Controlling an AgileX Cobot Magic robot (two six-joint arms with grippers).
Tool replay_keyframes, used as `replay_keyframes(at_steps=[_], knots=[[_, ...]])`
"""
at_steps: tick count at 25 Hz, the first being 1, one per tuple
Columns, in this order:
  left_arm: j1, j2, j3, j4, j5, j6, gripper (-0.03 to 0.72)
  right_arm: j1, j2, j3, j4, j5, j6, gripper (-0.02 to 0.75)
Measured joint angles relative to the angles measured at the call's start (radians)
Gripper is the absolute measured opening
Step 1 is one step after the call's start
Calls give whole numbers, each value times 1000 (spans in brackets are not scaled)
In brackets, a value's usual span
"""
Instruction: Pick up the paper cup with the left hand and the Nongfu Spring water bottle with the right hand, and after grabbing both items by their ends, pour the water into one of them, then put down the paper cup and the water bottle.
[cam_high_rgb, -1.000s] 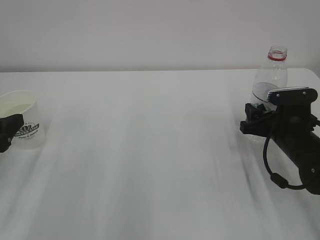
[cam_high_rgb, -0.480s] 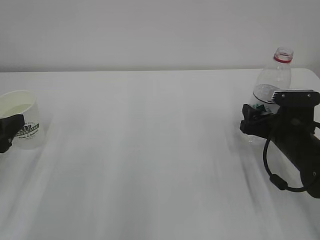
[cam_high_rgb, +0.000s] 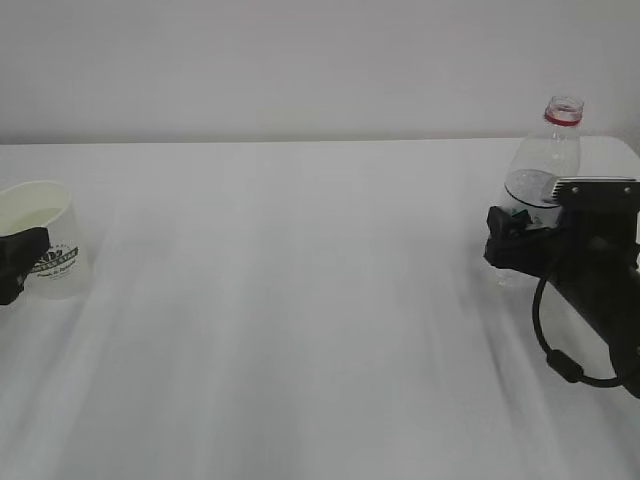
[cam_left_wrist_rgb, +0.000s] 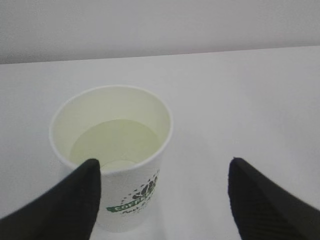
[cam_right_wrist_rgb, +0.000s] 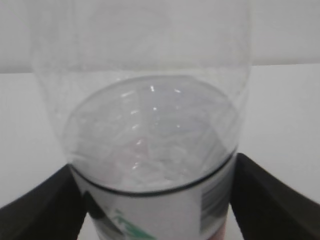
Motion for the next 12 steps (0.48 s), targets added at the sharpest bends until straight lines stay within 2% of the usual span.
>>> replay_keyframes(at_steps=[12], knots=[[0, 0, 0, 6, 0, 0, 568, 0, -97, 83, -2, -1, -67, 646]])
